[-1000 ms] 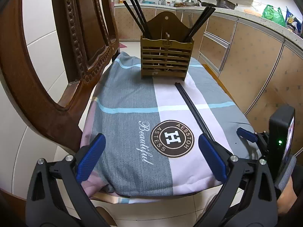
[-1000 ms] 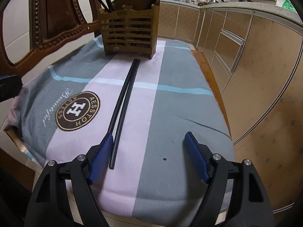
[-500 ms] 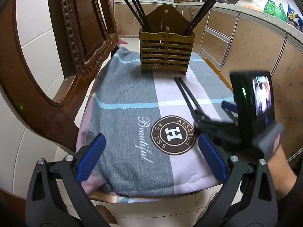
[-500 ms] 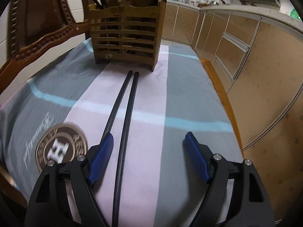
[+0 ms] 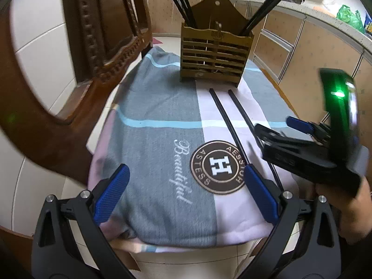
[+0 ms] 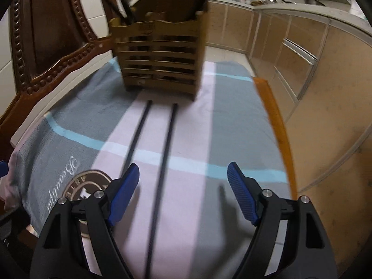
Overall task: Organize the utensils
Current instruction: 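Grasp the last black chopstick with left tool while right tool grasps the other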
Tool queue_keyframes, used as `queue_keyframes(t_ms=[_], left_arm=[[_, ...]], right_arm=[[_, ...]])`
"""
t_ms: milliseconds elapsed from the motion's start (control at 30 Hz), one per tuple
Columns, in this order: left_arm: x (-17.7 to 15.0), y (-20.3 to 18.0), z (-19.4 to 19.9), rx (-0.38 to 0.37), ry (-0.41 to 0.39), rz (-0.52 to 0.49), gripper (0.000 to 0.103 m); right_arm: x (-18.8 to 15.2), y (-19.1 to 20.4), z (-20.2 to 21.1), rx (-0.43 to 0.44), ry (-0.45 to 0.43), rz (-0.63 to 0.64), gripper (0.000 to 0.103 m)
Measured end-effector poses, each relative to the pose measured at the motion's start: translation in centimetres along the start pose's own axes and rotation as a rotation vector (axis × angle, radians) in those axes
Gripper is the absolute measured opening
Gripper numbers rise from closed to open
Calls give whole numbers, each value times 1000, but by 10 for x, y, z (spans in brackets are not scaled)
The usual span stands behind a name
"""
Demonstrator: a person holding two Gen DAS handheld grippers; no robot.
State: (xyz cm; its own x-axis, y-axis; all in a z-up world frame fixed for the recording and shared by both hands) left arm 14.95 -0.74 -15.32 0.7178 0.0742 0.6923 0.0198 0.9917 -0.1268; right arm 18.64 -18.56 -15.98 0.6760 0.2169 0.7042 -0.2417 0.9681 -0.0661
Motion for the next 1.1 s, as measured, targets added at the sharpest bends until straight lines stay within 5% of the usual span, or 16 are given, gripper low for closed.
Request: queue_keyframes(t_ms=[133,267,367,533,667,700,733,867,1100], left_arm=[[21,-14,-28,14,43,-33,97],[53,-22,-68,16,95,3,93],[67,-29,-99,-1,151,30,86],[84,-35,-151,6,233,74,60],[100,-38,-172,50,219,38,47],[104,-38,-175,53,210,25,22],[105,-37,-176,50,209,18,9],[108,-23,-168,-31,189,62,7],[155,-5,-58,-146,-30,102,7]], right_arm=[[0,-8,0,15,20,-20,77],[5,-17,-8,6,56,-34,61],[8,-30,-10,14,75,-99,60],[13,-40,-3,-7,50,-112,60],[17,-32,1,20,41,-85,60],[18,-30,0,29,39,-82,60],[19,-28,0,37,38,-79,60],[22,-20,-11,64,50,-74,60],[42,1,-36,116,73,-75,59]])
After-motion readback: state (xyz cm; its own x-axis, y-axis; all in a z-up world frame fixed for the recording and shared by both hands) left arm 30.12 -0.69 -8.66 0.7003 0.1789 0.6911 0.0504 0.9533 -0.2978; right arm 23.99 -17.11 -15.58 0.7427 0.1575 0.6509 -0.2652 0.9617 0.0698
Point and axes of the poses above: each gripper's, at about its wrist camera, not at the fingertips, and z roughly against the way its jaws point, y to its left, x to its top, the point moved 7 cm from there along -z, roughly the way its jaws point, and after that the axes turned 3 degrees about -y, right-handed, at the moved point
